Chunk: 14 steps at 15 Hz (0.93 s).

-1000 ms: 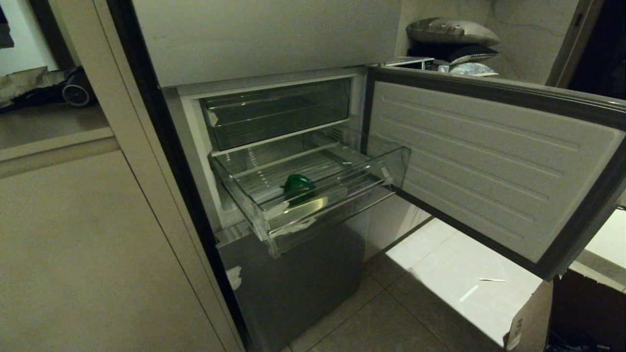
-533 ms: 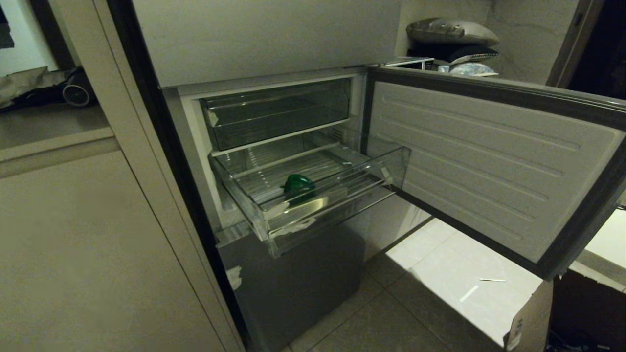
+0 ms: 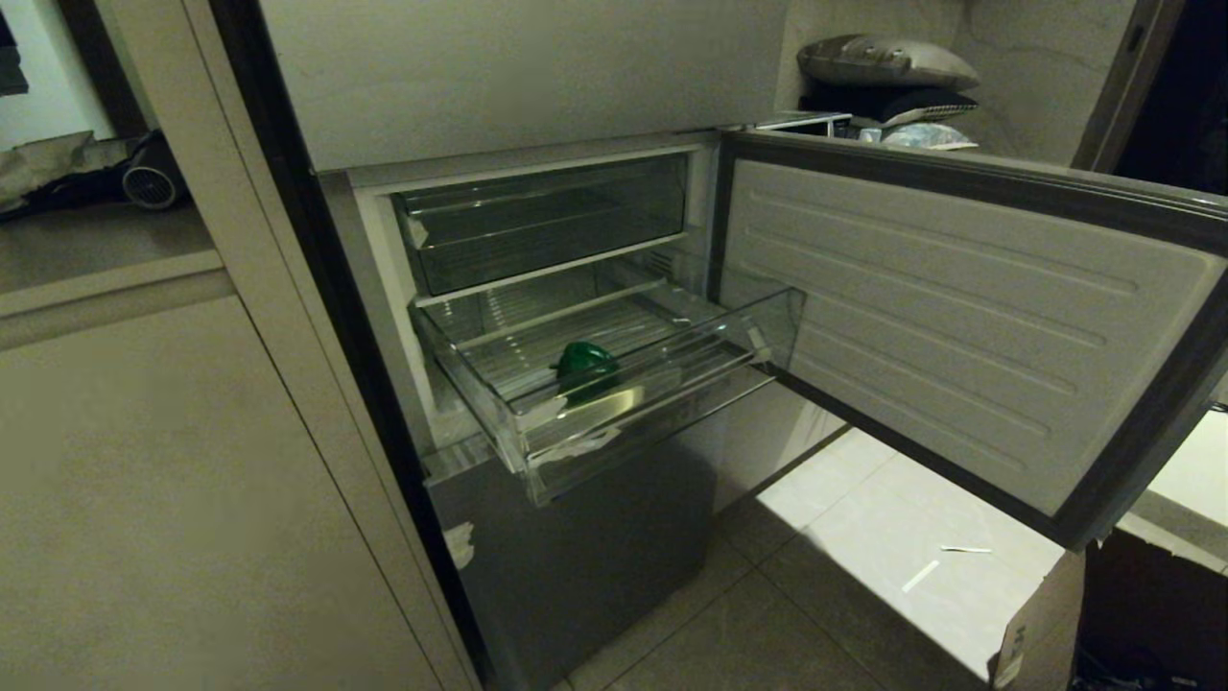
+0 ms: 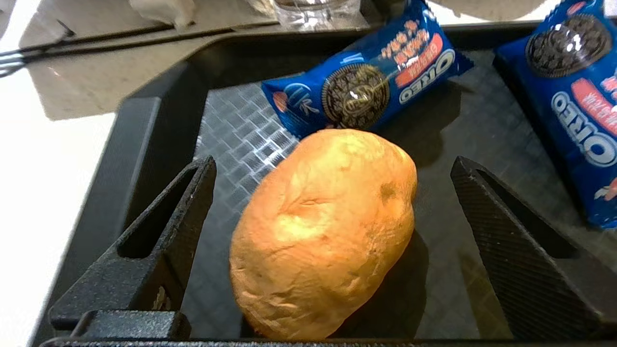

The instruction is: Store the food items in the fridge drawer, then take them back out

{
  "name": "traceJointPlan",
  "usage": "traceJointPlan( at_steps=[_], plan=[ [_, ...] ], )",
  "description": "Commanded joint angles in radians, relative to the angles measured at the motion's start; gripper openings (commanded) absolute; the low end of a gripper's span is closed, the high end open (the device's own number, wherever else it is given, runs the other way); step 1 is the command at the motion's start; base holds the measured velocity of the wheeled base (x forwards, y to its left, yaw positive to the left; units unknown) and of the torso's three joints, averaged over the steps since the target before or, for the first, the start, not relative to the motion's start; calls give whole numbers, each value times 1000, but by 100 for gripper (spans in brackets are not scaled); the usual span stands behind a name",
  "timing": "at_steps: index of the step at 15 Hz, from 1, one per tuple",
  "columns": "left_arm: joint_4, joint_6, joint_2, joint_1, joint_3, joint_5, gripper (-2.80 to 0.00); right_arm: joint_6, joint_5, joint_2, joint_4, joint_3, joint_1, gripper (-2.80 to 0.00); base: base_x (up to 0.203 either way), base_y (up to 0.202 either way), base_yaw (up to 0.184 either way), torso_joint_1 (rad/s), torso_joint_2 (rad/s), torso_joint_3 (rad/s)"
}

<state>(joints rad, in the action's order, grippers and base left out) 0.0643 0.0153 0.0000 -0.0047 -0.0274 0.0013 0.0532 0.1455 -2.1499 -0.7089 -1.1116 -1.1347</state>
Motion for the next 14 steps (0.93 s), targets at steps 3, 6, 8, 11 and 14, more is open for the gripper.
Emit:
traceJointPlan(
  at_steps=[3,6,8,11,14],
  plan=[
    [0,0,2,0,0,0,-280,5,7,-37,-6,-26,7,0,0,0,0,0,0,0],
    [1,0,2,2,0,0,-280,6,9,-51,-6,-30,14,0,0,0,0,0,0,0],
    [2,0,2,0,0,0,-280,7,9,-63,-6,-37,16,0,0,0,0,0,0,0],
    [1,0,2,1,0,0,-280,7,9,-73,-6,-45,21,0,0,0,0,0,0,0],
    [2,0,2,0,0,0,-280,10,11,-77,-6,-51,23,-280,0,0,0,0,0,0]
  ],
)
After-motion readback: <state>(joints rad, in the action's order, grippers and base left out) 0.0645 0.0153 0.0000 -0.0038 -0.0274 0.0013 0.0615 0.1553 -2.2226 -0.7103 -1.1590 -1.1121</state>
